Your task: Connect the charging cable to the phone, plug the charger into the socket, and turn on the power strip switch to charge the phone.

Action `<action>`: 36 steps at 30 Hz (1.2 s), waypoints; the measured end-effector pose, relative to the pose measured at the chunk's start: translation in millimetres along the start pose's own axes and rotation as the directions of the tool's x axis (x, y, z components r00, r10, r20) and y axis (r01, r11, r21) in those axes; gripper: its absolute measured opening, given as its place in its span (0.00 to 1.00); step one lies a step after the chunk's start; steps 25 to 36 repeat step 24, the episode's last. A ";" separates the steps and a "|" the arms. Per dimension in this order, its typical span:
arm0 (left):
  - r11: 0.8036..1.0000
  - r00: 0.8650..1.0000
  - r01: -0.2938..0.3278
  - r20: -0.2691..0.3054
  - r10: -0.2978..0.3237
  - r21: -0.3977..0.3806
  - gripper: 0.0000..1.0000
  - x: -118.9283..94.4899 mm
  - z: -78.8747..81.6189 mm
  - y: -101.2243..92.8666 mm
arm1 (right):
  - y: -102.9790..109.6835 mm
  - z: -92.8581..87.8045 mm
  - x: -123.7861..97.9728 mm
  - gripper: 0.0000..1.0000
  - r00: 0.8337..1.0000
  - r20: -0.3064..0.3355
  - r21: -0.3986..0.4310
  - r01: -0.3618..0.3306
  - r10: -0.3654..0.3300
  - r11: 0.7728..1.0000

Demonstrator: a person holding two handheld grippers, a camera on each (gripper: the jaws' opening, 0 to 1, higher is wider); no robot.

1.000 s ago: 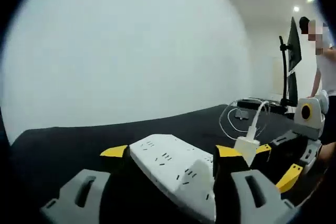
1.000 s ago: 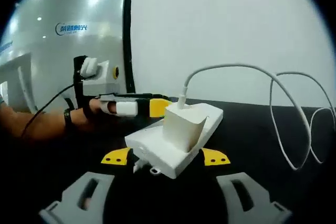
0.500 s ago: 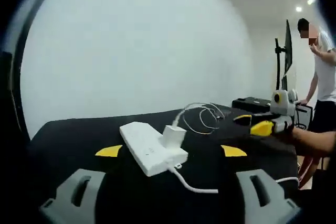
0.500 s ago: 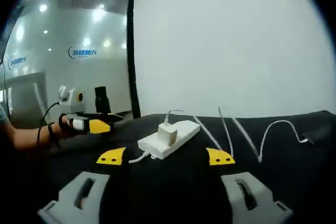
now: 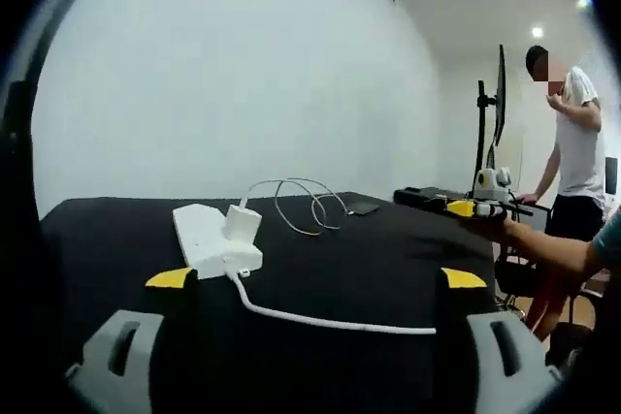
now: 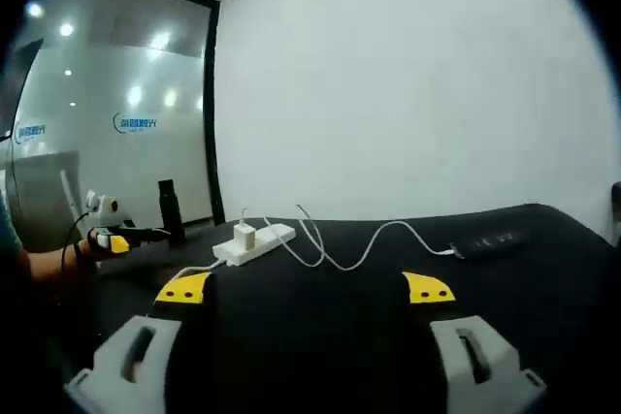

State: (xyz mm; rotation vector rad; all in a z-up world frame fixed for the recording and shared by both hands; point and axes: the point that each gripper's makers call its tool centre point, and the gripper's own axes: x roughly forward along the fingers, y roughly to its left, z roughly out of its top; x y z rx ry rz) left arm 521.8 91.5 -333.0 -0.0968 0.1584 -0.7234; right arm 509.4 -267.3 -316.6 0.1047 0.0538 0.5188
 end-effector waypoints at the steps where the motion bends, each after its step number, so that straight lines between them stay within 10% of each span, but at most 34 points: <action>1: 1.000 1.000 -0.009 -0.013 0.009 0.000 0.96 -0.4 -4.8 1.0 | -3.4 -2.6 -4.1 0.82 1.000 -0.002 -0.001 0.001 -0.001 1.000; 14: 1.000 1.000 -0.018 -0.004 0.018 0.011 0.96 -10.6 10.3 0.0 | -32.2 0.7 -61.8 0.84 0.997 -0.066 -0.010 0.044 -0.045 0.999; 24: 0.999 0.999 -0.005 -0.049 0.007 0.042 0.96 -26.7 29.5 -37.3 | -33.9 24.1 -102.3 0.87 0.996 -0.071 0.013 0.055 -0.054 0.998; 36: 0.999 0.999 -0.005 -0.049 0.007 0.042 0.96 -26.7 29.5 -37.3 | -33.9 24.1 -102.3 0.87 0.996 -0.071 0.013 0.055 -0.054 0.998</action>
